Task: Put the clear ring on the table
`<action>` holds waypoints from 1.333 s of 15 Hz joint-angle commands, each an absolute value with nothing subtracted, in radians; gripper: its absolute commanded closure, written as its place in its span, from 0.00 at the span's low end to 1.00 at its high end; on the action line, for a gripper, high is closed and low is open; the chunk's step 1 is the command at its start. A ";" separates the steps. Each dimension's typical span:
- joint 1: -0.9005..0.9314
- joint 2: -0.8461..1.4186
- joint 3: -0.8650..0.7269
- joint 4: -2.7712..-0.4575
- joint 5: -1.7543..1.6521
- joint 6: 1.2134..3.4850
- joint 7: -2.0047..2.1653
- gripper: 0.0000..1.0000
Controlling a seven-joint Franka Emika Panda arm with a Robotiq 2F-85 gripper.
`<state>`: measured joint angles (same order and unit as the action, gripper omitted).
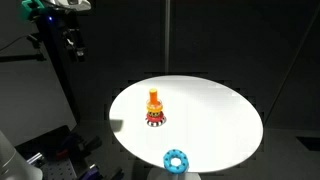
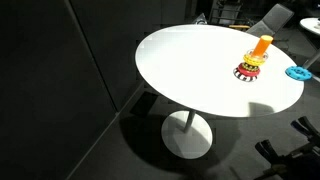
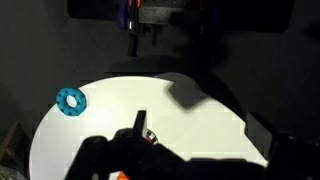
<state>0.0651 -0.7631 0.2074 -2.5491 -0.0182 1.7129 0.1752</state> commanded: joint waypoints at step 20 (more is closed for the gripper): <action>-0.043 -0.516 0.163 -2.509 -0.141 2.070 0.292 0.00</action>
<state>-0.0270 -0.5739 0.1842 -2.5416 -0.1173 2.0147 0.2510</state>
